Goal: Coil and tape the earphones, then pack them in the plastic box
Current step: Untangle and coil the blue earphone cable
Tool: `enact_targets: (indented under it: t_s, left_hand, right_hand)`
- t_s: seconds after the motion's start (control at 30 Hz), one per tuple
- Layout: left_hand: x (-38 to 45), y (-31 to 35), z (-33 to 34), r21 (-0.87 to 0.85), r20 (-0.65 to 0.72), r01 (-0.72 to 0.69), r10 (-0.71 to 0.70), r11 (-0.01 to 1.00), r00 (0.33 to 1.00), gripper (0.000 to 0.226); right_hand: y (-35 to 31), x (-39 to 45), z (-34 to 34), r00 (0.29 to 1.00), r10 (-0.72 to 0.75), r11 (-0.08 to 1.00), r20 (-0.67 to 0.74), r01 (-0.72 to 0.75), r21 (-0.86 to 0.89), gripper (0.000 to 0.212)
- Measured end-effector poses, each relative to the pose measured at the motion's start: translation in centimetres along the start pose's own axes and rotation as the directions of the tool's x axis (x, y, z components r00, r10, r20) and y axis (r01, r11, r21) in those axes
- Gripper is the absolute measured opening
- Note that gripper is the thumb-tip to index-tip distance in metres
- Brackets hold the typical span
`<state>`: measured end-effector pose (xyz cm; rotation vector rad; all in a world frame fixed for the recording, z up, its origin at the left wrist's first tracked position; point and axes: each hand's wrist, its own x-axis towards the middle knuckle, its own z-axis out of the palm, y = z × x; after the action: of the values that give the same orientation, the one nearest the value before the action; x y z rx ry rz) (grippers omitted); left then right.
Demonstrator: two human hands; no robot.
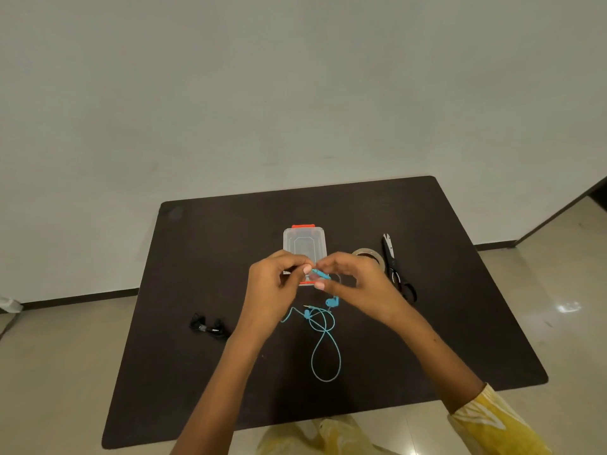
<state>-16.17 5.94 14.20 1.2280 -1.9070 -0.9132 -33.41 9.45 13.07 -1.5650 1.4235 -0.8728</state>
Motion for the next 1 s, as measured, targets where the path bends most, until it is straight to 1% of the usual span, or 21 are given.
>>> enact_targets:
  t_s: [0.03, 0.1, 0.17, 0.23, 0.3, 0.4, 0.43, 0.5, 0.57, 0.63, 0.7, 0.77, 0.87, 0.93, 1.0]
  left_hand:
    - [0.0, 0.0, 0.0, 0.001, -0.004, -0.011, 0.011, 1.000, 1.000, 0.011]
    - [-0.1, -0.2, -0.4, 0.008, -0.028, -0.021, 0.022, 1.000, 0.999, 0.011]
    - [-0.2, -0.8, -1.3, 0.013, -0.084, -0.033, 0.034, 0.999, 0.996, 0.012]
    - [-0.2, -1.5, -2.0, 0.016, -0.107, -0.029, 0.031, 0.999, 0.994, 0.013]
    - [-0.3, -2.1, -2.2, 0.065, -0.060, 0.007, -0.003, 0.998, 0.998, 0.016]
    - [-0.4, -2.6, -1.9, 0.129, 0.047, 0.057, -0.063, 0.990, 0.997, 0.025]
    - [-0.4, -2.5, -1.6, 0.109, 0.076, 0.054, -0.063, 0.993, 0.995, 0.028]
    - [-0.5, -1.8, -1.0, 0.002, 0.130, 0.064, -0.063, 0.998, 0.990, 0.028]
    - [-0.3, -1.1, -0.3, -0.095, 0.178, 0.104, -0.086, 0.990, 0.980, 0.028]
    - [-0.2, -0.8, 0.1, -0.139, 0.189, 0.133, -0.106, 0.981, 0.976, 0.021]
    - [-0.1, -0.9, 0.0, -0.186, 0.162, 0.141, -0.111, 0.972, 0.981, 0.015]
    - [-0.2, -1.2, -0.5, -0.263, 0.128, 0.156, -0.125, 0.952, 0.984, 0.017]
    - [-0.2, -1.6, -1.1, -0.340, 0.096, 0.207, -0.185, 0.917, 0.978, 0.021]
    - [-0.1, -2.0, -1.5, -0.361, 0.066, 0.220, -0.211, 0.906, 0.975, 0.016]
    - [0.0, -2.4, -1.9, -0.361, 0.039, 0.219, -0.220, 0.907, 0.975, 0.009]
  right_hand:
    - [0.0, 0.1, 0.3, 1.000, -0.008, 1.000, -0.015, 0.009, 0.011, 0.023]
    - [0.5, 0.2, 0.3, 0.998, 0.006, 0.996, -0.065, 0.000, 0.088, 0.018]
    - [1.2, 0.1, -0.4, 0.994, 0.039, 0.988, -0.106, -0.022, 0.155, 0.016]
    - [1.8, -0.1, -1.1, 0.992, 0.050, 0.987, -0.114, -0.032, 0.154, 0.015]
    - [2.0, -0.2, -1.3, 0.992, 0.034, 0.993, -0.124, -0.020, 0.113, 0.011]
    - [1.7, -0.2, -1.0, 0.988, 0.010, 0.995, -0.157, 0.006, 0.103, 0.008]
    - [1.5, -0.1, -0.9, 0.987, 0.001, 0.995, -0.162, 0.016, 0.102, 0.008]
    - [1.2, 0.0, -0.5, 0.987, -0.022, 0.995, -0.162, 0.038, 0.097, 0.008]
    - [0.9, 0.2, -0.2, 0.986, -0.043, 0.994, -0.162, 0.058, 0.090, 0.009]
    - [0.9, 0.4, -0.2, 0.985, -0.050, 0.993, -0.165, 0.066, 0.096, 0.012]
    - [1.1, 0.4, -0.6, 0.986, -0.033, 0.994, -0.165, 0.050, 0.096, 0.017]
    - [1.5, 0.2, -1.3, 0.989, -0.019, 0.997, -0.150, 0.031, 0.074, 0.022]
    - [2.0, -0.3, -2.1, 0.986, 0.001, 0.997, -0.164, 0.012, 0.079, 0.017]
    - [2.3, -0.5, -2.6, 0.976, 0.068, 0.992, -0.206, -0.044, 0.121, 0.014]
    - [2.6, -0.6, -3.0, 0.972, 0.117, 0.988, -0.204, -0.093, 0.124, 0.012]
